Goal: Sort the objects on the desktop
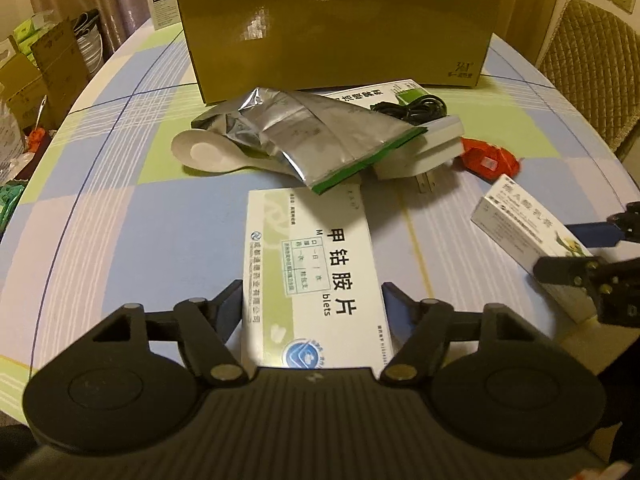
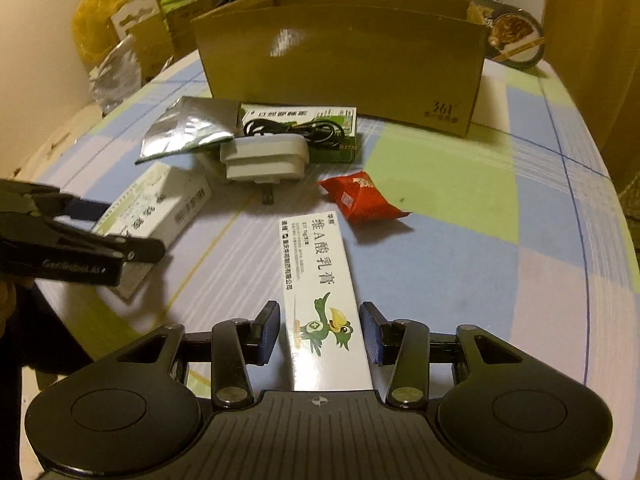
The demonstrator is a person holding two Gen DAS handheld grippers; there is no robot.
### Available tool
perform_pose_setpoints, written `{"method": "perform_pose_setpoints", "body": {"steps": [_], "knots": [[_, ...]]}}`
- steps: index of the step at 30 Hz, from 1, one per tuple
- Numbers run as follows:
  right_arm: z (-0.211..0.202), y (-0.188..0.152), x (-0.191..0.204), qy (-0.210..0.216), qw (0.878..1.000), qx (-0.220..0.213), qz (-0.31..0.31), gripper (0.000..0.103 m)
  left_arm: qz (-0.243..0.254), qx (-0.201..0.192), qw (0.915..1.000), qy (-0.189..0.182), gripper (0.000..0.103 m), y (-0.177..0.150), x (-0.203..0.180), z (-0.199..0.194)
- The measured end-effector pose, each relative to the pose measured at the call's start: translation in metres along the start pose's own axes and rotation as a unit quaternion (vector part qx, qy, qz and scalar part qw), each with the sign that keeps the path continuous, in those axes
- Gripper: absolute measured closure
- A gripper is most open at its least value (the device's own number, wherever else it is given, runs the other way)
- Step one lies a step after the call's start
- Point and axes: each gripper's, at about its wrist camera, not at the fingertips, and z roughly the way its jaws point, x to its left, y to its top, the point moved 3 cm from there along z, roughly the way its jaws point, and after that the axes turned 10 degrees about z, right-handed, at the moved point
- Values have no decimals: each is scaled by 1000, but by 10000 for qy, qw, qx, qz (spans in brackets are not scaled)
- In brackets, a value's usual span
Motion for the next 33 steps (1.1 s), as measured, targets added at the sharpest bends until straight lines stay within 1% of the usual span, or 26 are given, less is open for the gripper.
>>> {"method": "perform_pose_setpoints", "body": {"steps": [2, 4, 7, 12, 16, 17, 18, 19, 23, 27, 33], "knots": [[-1, -1, 0, -2, 10000, -64, 49, 62, -12, -48, 9999, -117, 35, -3, 1, -7], [0, -2, 0, -11, 9999, -104, 63, 59, -11, -49, 9999, -154, 35, -5, 1, -10], [3, -2, 1, -61, 9999, -117, 30, 55, -9, -63, 9999, -123, 35, -6, 1, -11], [8, -3, 5, -121, 9995, -256, -146, 54, -12, -89, 9999, -50, 34, -4, -2, -8], [13, -6, 9, -187, 9989, -272, -340, 54, 22, -72, 10000, -42, 33, -3, -4, -4], [14, -7, 10, -190, 9989, -263, -352, 55, 31, -63, 10000, -33, 33, -4, -4, -3], [14, -8, 10, -193, 9988, -284, -352, 58, 51, -36, 10000, -18, 35, -5, -5, -1], [13, -9, 9, -211, 9987, -320, -336, 68, 85, -40, 10000, -12, 36, -5, -5, -1], [6, -7, 9, -230, 9985, -451, -210, 68, 255, -30, 9997, 35, 36, -6, -8, -8], [-4, -3, 13, -195, 9981, -553, -209, 68, 284, -67, 9996, -58, 36, -5, -11, -18], [-18, -1, 16, -147, 9977, -659, -3, 68, 265, -197, 9992, -203, 36, -5, -16, -34]]}}
